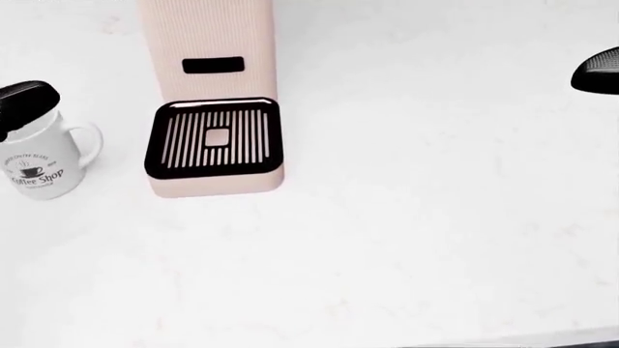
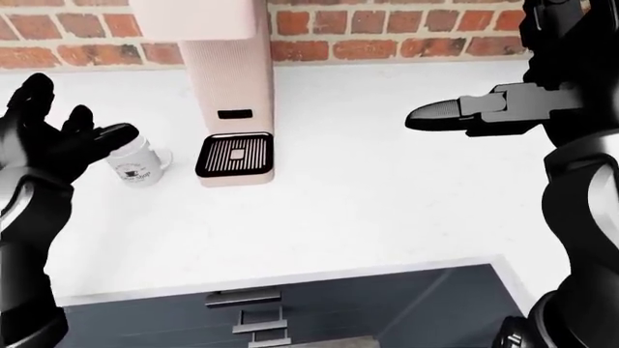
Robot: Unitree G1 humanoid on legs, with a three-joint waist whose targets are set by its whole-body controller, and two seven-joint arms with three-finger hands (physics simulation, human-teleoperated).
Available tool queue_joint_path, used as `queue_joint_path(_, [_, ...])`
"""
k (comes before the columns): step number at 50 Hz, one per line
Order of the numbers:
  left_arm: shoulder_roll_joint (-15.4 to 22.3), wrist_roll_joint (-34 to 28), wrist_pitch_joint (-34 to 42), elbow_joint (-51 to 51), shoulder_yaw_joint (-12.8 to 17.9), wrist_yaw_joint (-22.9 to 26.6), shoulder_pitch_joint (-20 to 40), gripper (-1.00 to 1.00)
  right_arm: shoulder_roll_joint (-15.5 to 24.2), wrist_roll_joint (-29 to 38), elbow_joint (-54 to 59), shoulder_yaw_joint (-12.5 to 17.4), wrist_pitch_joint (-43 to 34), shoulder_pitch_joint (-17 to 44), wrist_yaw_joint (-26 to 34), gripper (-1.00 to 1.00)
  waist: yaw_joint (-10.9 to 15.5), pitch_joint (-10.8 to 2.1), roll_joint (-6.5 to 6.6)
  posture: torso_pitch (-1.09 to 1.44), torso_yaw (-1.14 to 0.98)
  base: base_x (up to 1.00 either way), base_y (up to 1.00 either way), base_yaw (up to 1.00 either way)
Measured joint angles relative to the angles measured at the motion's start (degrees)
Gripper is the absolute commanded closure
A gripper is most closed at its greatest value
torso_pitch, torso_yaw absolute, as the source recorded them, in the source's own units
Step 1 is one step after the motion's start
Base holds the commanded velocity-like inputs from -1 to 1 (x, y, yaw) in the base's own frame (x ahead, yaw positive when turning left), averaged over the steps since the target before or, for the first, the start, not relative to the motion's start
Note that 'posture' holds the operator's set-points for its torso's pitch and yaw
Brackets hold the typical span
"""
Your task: Pick the mug from under the coffee machine dispenser and place it on the counter.
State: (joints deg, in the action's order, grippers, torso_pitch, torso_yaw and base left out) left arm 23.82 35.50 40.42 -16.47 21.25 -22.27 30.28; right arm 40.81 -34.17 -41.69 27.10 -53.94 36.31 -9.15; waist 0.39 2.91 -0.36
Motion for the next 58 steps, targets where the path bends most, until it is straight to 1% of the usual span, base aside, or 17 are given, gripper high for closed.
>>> queue_joint_path(8, [4.02, 3.91, 3.08, -1.75, 1.42, -1.57, 2.40, -1.00, -0.04, 0.05, 0.12, -0.17, 0.05, 0.03, -0.06, -1.00, -0.08, 0.16, 0.24, 0.00, 0.00, 0.00, 0.00, 0.00])
queue_joint_path(13, [7.16, 5.54, 3.97, -1.54, 2.75, -1.40, 3.24, -1.00, -0.25, 0.62, 0.61, -0.33, 0.59, -0.31, 0.24, -1.00, -0.16, 0.26, 0.39, 0.00, 0.00, 0.00, 0.00, 0.00])
queue_joint_path(20, [13.85, 8.71, 6.09, -1.34, 5.96, -1.00, 5.05, -1.00, 0.01, 1.03, 1.05, -0.08, 0.44, 0.02, 0.45, -1.00, -0.20, 0.56, 0.55, 0.00, 0.00, 0.00, 0.00, 0.00])
queue_joint_path(26, [20.56, 12.76, 6.75, -0.24, 7.18, -1.62, 8.95, -1.00, 0.38, 1.07, 1.41, -0.04, 0.57, 0.27, 0.77, -1.00, -0.23, 0.60, 0.81, 0.00, 0.00, 0.00, 0.00, 0.00])
queue_joint_path(31, [24.88, 15.57, 6.08, 1.06, 7.00, -1.58, 10.75, -1.00, 1.13, 0.85, 2.07, 0.25, 0.49, 1.02, 0.67, -1.00, -0.24, 0.71, 1.18, 0.00, 0.00, 0.00, 0.00, 0.00])
queue_joint_path(42, [34.77, 20.63, 4.79, 3.67, 6.31, -0.52, 14.90, -1.00, 2.58, -0.12, 2.57, 0.68, 0.70, 1.25, 0.24, -1.00, -0.45, 1.08, 1.36, 0.00, 0.00, 0.00, 0.00, 0.00])
queue_joint_path(45, [38.03, 21.91, 4.24, 4.49, 5.83, 0.26, 16.27, -1.00, 2.85, -0.35, 2.62, 0.69, 0.77, 1.32, 0.10, -1.00, -0.49, 1.19, 1.37, 0.00, 0.00, 0.00, 0.00, 0.00])
queue_joint_path(51, [43.45, 22.70, 1.25, 4.73, 5.32, 1.15, 17.03, -1.00, 3.50, -0.76, 2.95, 0.92, 0.92, 1.36, 0.07, -1.00, -0.55, 1.37, 1.55, 0.00, 0.00, 0.00, 0.00, 0.00])
queue_joint_path(58, [47.81, 24.12, -3.35, 5.74, 7.36, 0.99, 14.77, -1.00, 4.56, -1.20, 3.57, 1.24, 1.12, 1.74, -0.26, -1.00, -0.58, 1.53, 1.85, 0.00, 0.00, 0.00, 0.00, 0.00])
